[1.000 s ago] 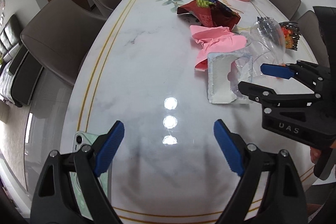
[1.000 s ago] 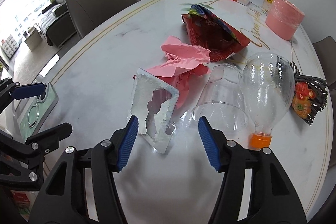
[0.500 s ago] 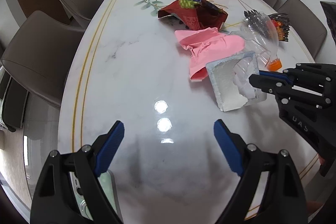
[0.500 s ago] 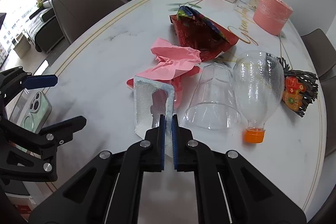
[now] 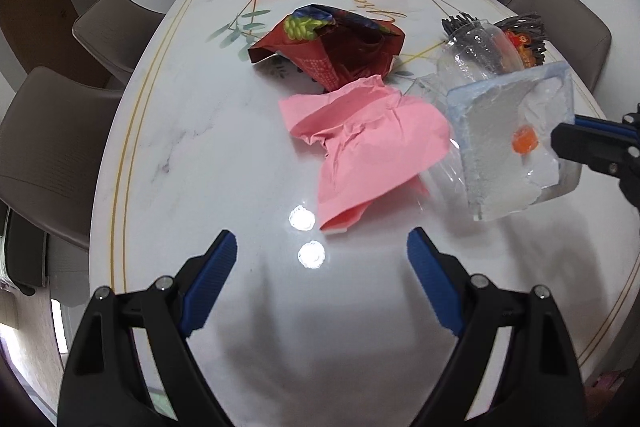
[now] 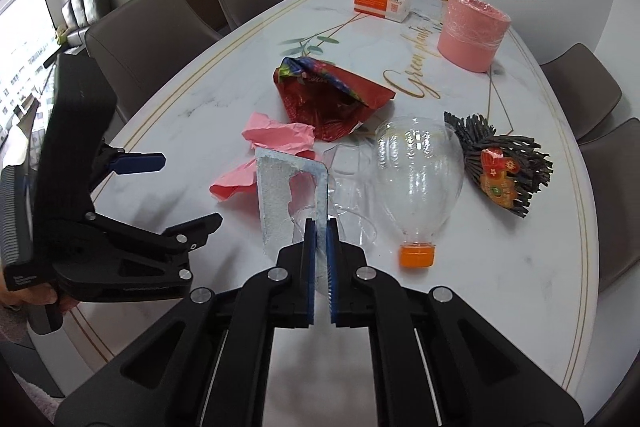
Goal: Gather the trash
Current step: 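Grasp the crumpled pink paper with the left tool, then carry the tissue box and pink paper to the grey bin and open both tools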
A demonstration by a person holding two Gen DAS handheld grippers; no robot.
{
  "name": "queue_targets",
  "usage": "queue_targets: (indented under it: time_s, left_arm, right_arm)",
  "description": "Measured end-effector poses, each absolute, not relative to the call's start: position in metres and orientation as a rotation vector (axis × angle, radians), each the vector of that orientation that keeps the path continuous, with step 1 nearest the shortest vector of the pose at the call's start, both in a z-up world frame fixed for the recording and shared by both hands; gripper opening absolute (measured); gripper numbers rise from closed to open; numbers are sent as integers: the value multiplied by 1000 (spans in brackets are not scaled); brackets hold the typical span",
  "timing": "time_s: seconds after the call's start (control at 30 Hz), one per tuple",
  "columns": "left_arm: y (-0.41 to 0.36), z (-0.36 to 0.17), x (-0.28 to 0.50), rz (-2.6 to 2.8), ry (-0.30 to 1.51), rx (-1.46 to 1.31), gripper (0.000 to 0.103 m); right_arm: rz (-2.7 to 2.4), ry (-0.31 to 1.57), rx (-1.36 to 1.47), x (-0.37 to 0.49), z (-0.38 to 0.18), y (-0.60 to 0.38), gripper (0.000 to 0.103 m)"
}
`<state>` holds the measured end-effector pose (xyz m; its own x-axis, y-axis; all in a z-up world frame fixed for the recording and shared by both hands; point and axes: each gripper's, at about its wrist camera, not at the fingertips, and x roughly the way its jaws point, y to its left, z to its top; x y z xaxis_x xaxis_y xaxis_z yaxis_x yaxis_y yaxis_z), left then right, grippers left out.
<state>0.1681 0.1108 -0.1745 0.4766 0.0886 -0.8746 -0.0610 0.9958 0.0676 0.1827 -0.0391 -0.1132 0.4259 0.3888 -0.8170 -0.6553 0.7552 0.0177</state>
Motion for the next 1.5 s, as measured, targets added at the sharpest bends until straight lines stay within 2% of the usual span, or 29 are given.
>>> queue_targets:
  time_s: [0.33, 0.4, 0.47, 0.5, 0.53, 0.67, 1.13, 1.5]
  left_arm:
    - [101, -190, 201, 73, 1040, 130, 85]
    - [102, -189, 205, 70, 1036, 125, 63]
    - [103, -192, 210, 55, 1061, 104, 33]
    - [103, -194, 211, 49, 1069, 100, 27]
    - [103, -195, 211, 41, 1073, 100, 14]
    - [103, -187, 204, 37, 1049, 80, 4]
    - [106, -135, 156, 9, 961, 50, 1]
    - [101, -87, 66, 194, 896, -92, 1]
  right_arm:
    - [650, 905, -314, 202, -104, -50, 4]
    - [649, 905, -313, 203, -103, -52, 4]
    - [647, 904, -313, 202, -103, -53, 4]
    - [647, 904, -312, 203, -103, -53, 4]
    - [646, 902, -312, 203, -103, -54, 4]
    - [639, 895, -307, 200, -100, -55, 4]
    - [628, 856, -304, 168, -87, -57, 4]
    - [816, 792, -365, 133, -61, -63, 4]
